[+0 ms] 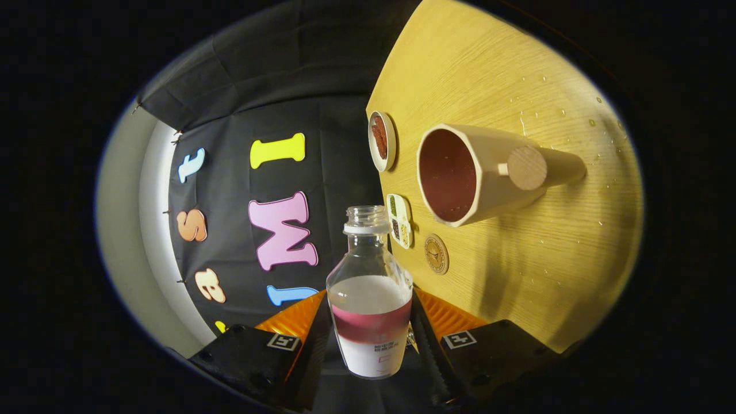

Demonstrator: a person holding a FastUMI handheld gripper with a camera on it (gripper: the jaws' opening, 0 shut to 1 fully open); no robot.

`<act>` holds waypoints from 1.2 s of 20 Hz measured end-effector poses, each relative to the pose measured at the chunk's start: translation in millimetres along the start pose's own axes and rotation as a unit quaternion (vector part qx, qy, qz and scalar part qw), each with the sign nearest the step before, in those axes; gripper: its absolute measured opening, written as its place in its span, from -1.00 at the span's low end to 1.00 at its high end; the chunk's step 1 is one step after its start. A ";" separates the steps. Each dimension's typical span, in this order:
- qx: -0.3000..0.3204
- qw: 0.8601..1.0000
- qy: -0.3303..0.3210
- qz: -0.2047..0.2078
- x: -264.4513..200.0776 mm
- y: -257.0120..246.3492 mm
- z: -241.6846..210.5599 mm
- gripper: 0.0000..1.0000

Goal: Take the bottle from table, then pour the juice into the cup, finally place the bottle on the coaster

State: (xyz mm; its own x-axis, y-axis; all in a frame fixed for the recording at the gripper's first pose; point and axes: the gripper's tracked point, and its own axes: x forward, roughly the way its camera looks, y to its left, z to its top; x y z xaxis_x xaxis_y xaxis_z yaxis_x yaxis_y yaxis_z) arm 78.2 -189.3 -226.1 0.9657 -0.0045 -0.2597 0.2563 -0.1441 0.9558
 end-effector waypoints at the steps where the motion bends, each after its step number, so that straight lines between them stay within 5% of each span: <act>1: 0.005 1.000 0.000 0.002 0.1 0.5 -0.5 0.50; 24: 0.119 0.992 -0.027 0.016 -1.4 3.7 2.4 0.50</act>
State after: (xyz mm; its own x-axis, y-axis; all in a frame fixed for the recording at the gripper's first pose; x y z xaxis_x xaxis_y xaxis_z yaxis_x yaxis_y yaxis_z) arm 77.7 -192.2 -222.5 0.9679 -0.0648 -0.2430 0.2024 -0.3731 0.9055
